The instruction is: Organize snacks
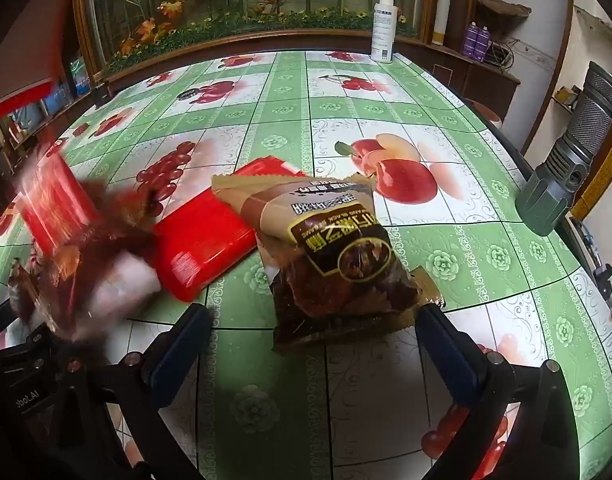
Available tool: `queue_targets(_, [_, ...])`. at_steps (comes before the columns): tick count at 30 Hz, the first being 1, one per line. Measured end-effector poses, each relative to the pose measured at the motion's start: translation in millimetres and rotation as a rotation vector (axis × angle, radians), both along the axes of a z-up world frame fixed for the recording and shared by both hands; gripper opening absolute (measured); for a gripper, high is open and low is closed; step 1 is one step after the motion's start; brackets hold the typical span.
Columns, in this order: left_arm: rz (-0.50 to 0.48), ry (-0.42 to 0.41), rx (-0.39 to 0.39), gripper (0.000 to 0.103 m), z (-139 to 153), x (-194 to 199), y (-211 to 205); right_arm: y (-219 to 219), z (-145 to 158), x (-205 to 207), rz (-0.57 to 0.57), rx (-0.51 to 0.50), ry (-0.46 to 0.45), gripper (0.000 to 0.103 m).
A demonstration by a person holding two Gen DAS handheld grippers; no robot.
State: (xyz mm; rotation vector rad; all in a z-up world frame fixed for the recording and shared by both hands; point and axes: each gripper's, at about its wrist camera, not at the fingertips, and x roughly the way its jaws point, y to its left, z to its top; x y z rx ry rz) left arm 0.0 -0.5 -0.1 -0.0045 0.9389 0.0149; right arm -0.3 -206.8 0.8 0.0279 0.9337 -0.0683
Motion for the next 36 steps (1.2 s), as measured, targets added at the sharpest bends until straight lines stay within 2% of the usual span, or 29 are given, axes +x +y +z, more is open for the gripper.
queue_targets(36, [0.0, 0.003, -0.009, 0.103, -0.1, 0.0, 0.4, -0.2, 0.4, 0.3, 0.0, -0.004, 0.009, 0.103])
